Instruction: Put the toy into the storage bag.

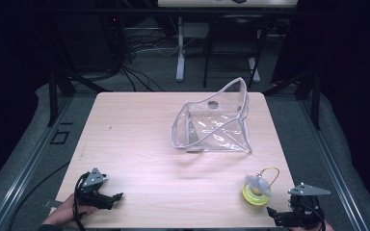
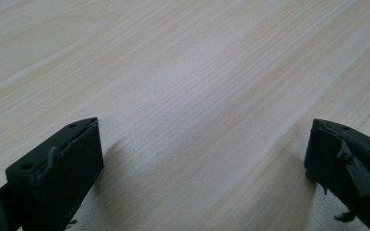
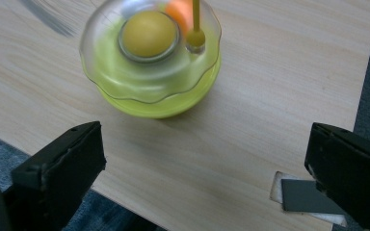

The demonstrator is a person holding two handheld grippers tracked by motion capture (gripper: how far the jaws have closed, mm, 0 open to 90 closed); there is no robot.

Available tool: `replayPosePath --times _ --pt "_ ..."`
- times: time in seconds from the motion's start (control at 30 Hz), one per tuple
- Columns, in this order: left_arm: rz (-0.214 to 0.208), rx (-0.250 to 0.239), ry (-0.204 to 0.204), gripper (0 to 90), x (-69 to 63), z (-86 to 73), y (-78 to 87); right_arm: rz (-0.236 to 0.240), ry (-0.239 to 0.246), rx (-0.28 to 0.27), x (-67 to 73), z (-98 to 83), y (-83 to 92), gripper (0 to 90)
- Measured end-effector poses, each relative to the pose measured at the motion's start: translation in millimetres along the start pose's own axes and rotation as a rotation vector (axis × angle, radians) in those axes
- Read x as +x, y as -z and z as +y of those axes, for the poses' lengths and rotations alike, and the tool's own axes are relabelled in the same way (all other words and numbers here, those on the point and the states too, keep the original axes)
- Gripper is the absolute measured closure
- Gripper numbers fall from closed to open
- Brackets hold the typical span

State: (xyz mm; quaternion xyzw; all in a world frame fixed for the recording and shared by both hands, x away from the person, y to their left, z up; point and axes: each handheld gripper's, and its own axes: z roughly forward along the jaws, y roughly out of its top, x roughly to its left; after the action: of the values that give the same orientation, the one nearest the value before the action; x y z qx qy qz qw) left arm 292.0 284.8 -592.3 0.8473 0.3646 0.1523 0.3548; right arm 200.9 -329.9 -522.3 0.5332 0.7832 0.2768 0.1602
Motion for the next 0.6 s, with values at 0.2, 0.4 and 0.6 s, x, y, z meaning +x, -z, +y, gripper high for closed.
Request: replayPosePath --times 0.2,0.4,0.6 --pt "0.001 -0.001 0.0 0.0 0.0 0.0 0.0 -0.011 0.01 -0.041 -0.9 5.5 9.0 0.7" --pt "0.002 -0.001 0.002 0.0 -0.3 -0.3 0.1 -0.003 0.019 -0.052 -3.6 12.8 8.1 1.4" --pt "0.002 -0.001 0.0 0.0 -0.1 -0.3 0.1 0.002 0.047 -0.058 -2.0 19.3 6.6 1.6"
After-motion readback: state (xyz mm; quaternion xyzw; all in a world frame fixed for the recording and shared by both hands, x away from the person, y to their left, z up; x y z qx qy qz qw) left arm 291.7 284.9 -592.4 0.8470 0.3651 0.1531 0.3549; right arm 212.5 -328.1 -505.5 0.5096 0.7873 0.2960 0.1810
